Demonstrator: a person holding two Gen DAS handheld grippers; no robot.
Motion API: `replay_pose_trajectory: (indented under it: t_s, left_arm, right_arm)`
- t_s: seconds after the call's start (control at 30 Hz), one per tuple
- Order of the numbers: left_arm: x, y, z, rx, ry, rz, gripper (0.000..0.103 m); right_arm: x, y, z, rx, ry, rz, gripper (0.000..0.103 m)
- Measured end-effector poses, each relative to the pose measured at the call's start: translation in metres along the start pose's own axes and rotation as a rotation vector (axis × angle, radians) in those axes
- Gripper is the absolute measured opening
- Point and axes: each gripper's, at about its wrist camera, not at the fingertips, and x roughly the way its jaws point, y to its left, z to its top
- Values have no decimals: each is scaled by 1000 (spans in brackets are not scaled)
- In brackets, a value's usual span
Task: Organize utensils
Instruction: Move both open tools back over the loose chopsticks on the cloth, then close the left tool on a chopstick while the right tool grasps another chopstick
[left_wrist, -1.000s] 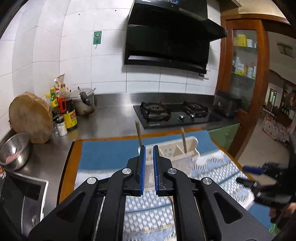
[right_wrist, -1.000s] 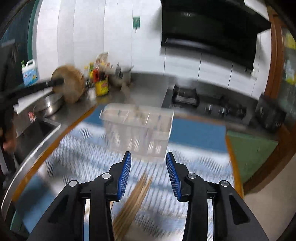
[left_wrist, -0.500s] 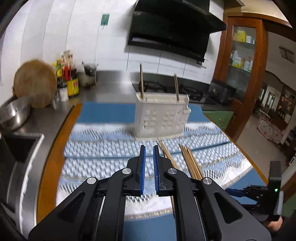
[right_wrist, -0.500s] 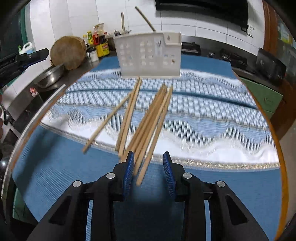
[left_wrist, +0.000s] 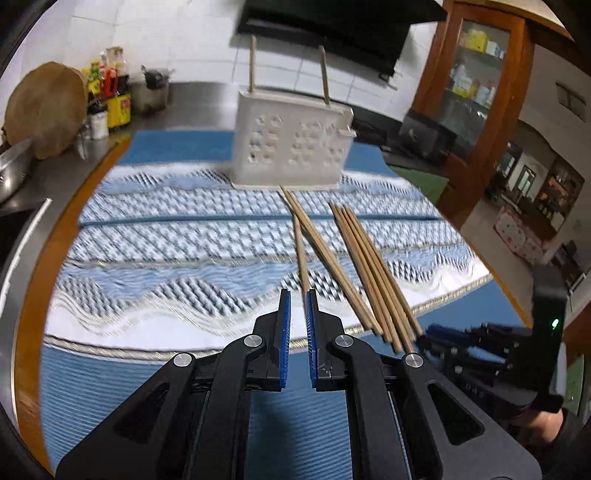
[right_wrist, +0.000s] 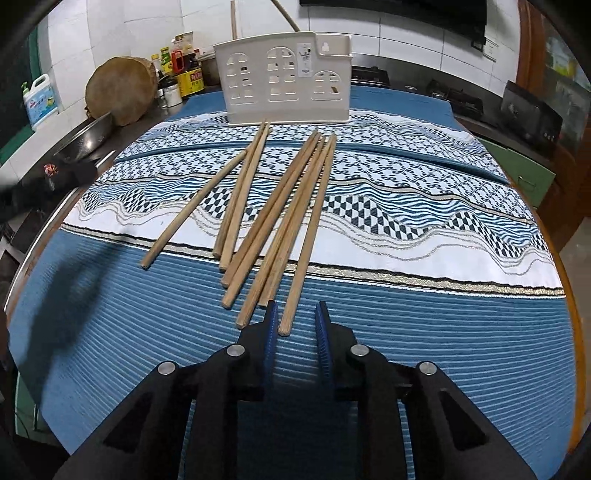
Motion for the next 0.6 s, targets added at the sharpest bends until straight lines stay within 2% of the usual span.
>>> replay_pose_trajectory:
  t_s: [0.13, 0.37, 0.6]
  left_arm:
    - [16, -13, -9, 10, 45, -39, 8]
    - [30, -27, -9, 2, 68, -73, 8]
    - [41, -37, -10, -1, 81, -73, 8]
  right_arm:
    - [0, 3, 0, -6, -2, -10, 19]
    - [1, -5, 1, 7, -9, -19, 15]
    - [-1, -14, 0, 29, -12, -14, 13]
